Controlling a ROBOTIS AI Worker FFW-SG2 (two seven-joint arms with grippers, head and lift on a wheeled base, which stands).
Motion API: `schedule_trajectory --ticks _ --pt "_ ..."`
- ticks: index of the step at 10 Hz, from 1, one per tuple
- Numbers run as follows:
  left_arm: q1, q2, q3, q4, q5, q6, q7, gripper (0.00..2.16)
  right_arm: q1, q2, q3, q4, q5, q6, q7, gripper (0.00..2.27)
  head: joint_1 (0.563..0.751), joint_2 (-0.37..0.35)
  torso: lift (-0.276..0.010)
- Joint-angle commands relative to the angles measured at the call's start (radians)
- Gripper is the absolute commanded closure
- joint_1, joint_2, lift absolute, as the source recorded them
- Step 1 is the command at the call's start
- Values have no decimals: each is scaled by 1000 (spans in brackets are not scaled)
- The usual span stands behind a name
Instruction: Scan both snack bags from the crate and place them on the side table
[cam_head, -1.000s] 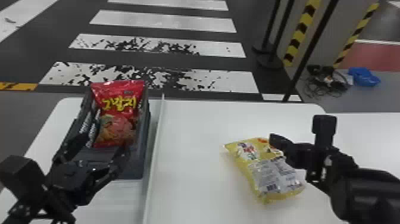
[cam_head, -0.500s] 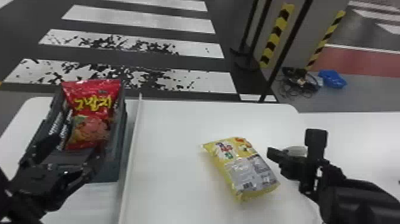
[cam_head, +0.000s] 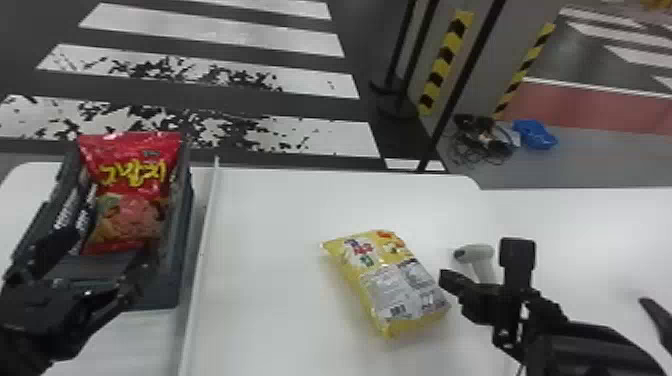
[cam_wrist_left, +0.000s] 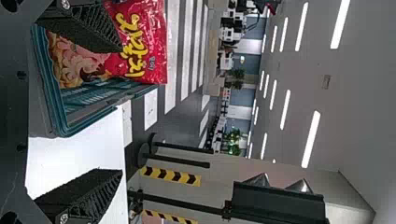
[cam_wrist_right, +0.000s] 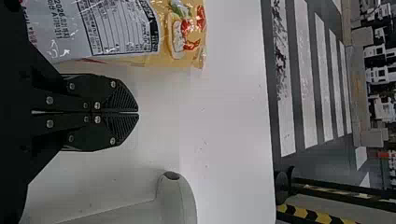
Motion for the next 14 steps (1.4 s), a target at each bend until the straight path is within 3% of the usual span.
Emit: schedule_trajectory --ticks 1,7,14 --pt "-1 1 -1 3 0 0 0 76 25 0 -4 -22 -1 19 0 2260 695 -253 -95" --pt "-10 1 -7 15 0 0 0 76 121 9 -18 -157 -15 118 0 2260 695 -265 -95" --pt "-10 -1 -7 21 1 0 0 76 165 21 -19 -240 -17 225 2 2260 695 -260 -95"
